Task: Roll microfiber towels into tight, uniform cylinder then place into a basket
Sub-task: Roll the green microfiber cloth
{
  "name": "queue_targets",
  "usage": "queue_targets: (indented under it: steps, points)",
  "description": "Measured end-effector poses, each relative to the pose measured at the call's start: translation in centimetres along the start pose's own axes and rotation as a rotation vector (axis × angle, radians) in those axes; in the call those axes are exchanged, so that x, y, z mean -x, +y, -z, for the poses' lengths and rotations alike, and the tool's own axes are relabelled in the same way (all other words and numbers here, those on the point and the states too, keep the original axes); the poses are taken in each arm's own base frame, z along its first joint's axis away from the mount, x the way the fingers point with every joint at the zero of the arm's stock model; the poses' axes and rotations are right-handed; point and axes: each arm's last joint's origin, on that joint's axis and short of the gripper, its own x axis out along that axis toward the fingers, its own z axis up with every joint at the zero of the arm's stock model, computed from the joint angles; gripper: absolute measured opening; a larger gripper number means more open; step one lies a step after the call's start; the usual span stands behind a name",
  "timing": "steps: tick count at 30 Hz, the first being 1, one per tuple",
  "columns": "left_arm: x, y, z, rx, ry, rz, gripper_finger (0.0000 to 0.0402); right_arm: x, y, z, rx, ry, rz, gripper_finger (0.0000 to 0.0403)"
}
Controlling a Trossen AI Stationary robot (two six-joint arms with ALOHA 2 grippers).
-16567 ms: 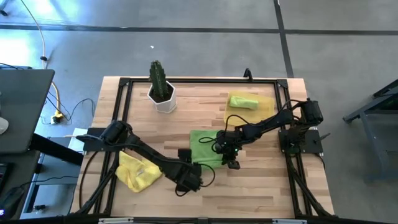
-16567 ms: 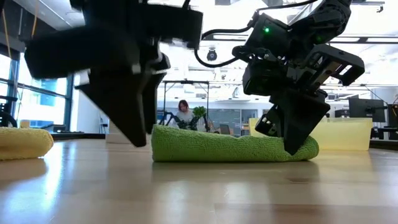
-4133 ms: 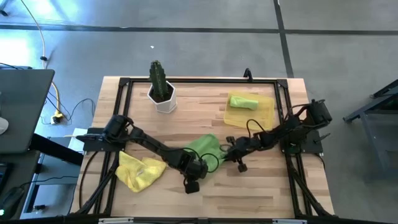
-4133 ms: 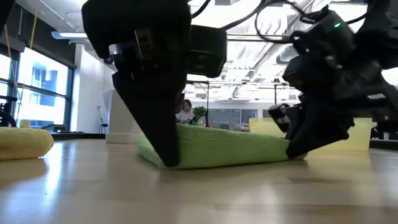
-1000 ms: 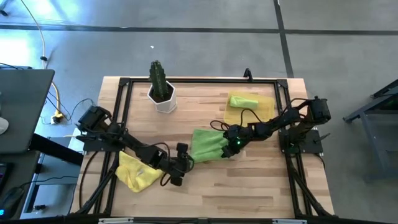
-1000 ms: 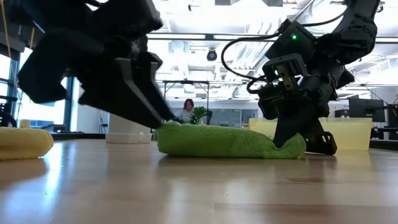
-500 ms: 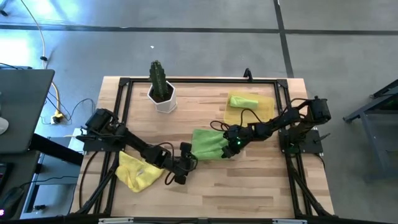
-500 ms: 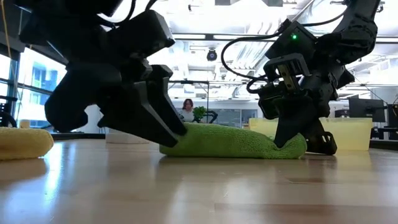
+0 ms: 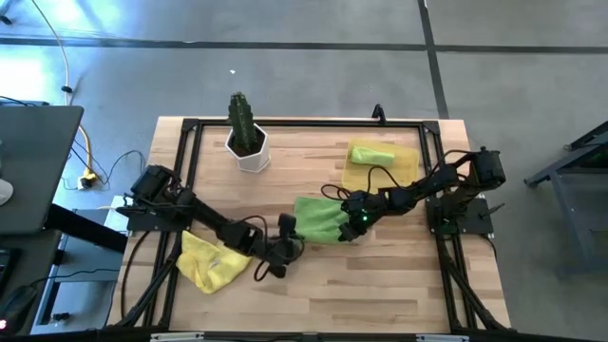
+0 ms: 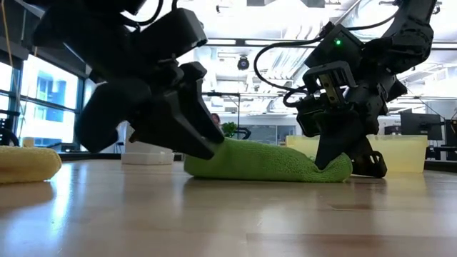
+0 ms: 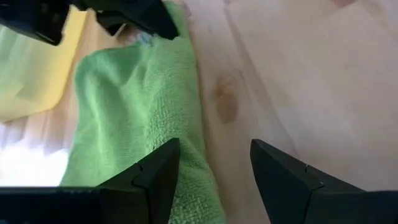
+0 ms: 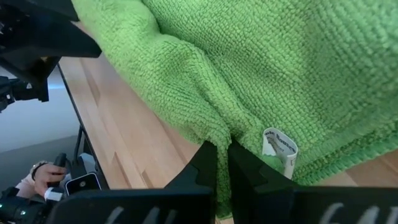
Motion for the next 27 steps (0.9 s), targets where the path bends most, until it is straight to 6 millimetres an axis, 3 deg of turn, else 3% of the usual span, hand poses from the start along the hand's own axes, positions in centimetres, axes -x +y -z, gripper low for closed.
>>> queue_targets:
  steps: [18, 27]
  points:
    - [0.3, -0.4, 0.3, 0.034, 0.038, -0.058, 0.0186, 0.0, 0.0, 0.0, 0.01, 0.006, -0.003, 0.0]
    - [-0.3, 0.7, 1.0, 0.08, 0.09, -0.024, 0.0186, 0.0, 0.0, 0.0, 0.011, 0.006, -0.003, 0.0]
